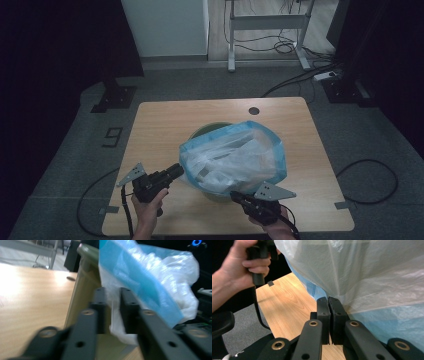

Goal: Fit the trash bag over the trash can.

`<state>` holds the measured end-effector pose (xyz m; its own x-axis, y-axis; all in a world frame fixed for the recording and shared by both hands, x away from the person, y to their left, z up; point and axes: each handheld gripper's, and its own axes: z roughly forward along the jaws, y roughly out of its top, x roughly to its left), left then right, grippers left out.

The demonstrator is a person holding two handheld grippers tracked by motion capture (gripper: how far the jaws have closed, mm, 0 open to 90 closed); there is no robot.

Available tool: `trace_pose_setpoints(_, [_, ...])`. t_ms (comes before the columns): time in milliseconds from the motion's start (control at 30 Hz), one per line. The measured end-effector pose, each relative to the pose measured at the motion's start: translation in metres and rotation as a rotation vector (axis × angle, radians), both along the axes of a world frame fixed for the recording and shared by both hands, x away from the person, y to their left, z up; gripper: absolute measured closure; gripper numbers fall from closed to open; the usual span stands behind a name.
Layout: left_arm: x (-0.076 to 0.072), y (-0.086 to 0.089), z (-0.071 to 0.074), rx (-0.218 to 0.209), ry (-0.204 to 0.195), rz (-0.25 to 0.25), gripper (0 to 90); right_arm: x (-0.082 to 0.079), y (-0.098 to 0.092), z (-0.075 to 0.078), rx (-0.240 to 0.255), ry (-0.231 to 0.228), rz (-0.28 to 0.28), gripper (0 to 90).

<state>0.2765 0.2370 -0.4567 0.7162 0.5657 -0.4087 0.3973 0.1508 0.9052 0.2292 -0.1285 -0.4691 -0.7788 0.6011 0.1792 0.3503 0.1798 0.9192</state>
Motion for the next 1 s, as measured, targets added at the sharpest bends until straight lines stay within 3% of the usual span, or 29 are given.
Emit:
trace_pose_setpoints(100, [-0.001, 0.008, 0.011, -0.003, -0.022, -0.014, 53.1, 0.0, 0.0, 0.0, -0.007, 0.001, -0.005, 86.6])
trace_pose_setpoints(300, [0.004, 0.013, 0.035, 0.03, -0.054, -0.022, 45.6, 0.0, -0.001, 0.0, -0.01, -0.002, -0.01, 86.6])
trace_pose_setpoints(567, [0.035, 0.001, 0.059, 0.088, -0.03, -0.028, 44.9, -0.001, 0.0, 0.0, -0.016, -0.008, -0.009, 86.4])
trace_pose_setpoints(667, [0.05, -0.006, 0.068, 0.137, -0.015, -0.049, 45.2, -0.001, 0.0, -0.001, -0.018, -0.012, -0.01, 86.4])
trace_pose_setpoints(833, [0.077, -0.018, 0.074, 0.201, 0.042, -0.111, 46.7, -0.001, -0.001, -0.001, -0.022, -0.017, -0.012, 86.4])
trace_pose_setpoints(1000, [0.081, -0.028, 0.072, 0.239, 0.052, -0.199, 53.4, -0.002, -0.003, -0.002, -0.017, -0.012, -0.015, 86.1])
